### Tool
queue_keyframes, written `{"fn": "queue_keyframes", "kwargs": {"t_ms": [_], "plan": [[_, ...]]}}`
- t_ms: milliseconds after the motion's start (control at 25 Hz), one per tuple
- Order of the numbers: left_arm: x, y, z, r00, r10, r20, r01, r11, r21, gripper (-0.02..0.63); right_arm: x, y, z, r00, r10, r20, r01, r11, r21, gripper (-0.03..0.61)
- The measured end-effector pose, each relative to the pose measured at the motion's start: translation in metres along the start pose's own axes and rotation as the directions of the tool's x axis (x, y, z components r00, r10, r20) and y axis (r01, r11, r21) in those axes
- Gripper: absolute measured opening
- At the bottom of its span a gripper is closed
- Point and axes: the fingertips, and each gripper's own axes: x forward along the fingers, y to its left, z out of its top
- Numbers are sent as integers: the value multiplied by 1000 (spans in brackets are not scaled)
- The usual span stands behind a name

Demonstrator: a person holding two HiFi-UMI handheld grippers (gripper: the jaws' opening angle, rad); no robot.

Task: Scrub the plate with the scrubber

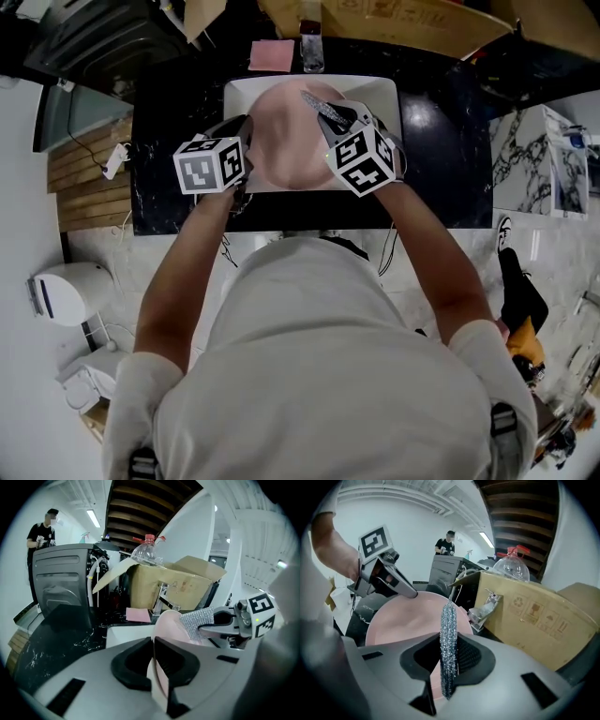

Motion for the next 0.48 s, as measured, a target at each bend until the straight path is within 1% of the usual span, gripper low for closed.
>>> {"fn": "queue_keyframes", "kwargs": {"t_ms": [160, 280, 360, 480], "plan": [[-8, 1, 2, 1000, -17, 6, 17, 999, -29, 23, 11, 4, 17, 999, -50, -6, 49, 996, -72, 75], [-14, 1, 2, 999, -31, 15, 31, 998, -52, 25, 18, 14, 28, 997, -73, -14, 70, 988, -137, 75], [-18, 1, 3, 999, -34, 24, 36, 998, -59, 26, 21, 27, 36, 997, -72, -13, 68, 980, -187, 75], [-22, 3, 4, 999, -35, 34, 37, 997, -66, 29, 26, 54, 48, 999, -44, -4, 41, 962, -270, 75]]}}
